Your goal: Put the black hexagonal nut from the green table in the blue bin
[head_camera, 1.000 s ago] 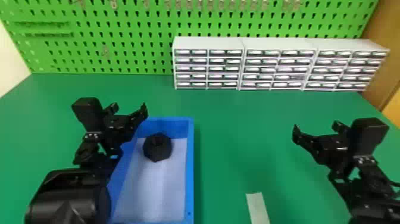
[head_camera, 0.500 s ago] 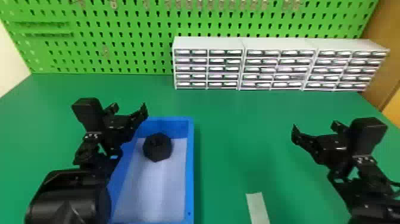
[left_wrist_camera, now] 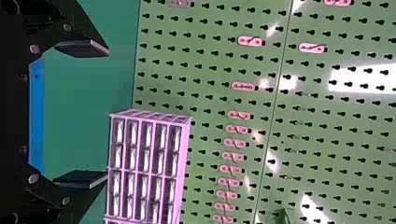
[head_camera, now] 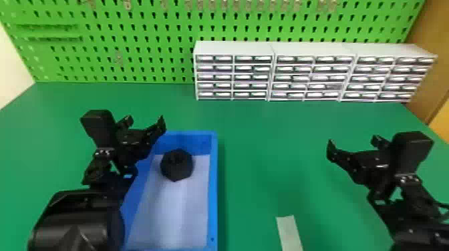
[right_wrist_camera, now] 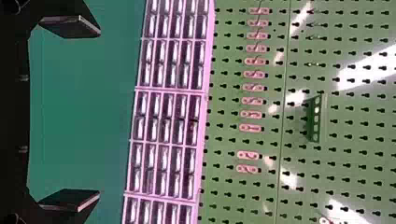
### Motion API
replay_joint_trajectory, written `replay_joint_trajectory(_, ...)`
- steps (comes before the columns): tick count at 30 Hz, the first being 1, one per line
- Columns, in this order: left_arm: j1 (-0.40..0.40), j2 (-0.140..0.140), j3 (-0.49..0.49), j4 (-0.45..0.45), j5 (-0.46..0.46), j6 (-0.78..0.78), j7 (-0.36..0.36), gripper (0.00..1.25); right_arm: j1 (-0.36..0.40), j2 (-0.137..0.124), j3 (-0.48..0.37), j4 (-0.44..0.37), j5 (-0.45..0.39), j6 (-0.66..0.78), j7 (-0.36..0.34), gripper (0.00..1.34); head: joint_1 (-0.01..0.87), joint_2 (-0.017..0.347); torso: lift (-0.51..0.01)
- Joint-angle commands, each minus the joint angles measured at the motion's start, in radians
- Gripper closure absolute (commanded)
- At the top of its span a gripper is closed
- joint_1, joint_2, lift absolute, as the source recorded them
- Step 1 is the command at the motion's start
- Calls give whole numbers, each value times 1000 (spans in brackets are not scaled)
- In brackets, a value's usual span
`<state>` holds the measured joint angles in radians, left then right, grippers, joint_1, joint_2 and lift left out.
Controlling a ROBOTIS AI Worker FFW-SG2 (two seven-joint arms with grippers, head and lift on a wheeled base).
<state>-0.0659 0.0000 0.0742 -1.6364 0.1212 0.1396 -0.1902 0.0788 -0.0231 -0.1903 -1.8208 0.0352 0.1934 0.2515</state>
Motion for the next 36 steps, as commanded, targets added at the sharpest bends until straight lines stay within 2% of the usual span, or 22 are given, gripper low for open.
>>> replay_joint_trajectory(1, 0, -3, -1, 1, 0, 0, 0, 329, -1, 0, 0, 0, 0, 0, 0, 90, 686, 51, -97)
replay_joint_trajectory(36, 0, -3, -2, 0, 3, 0, 0, 329, -1, -3, 5, 0, 0, 1, 0, 90, 686, 51, -97)
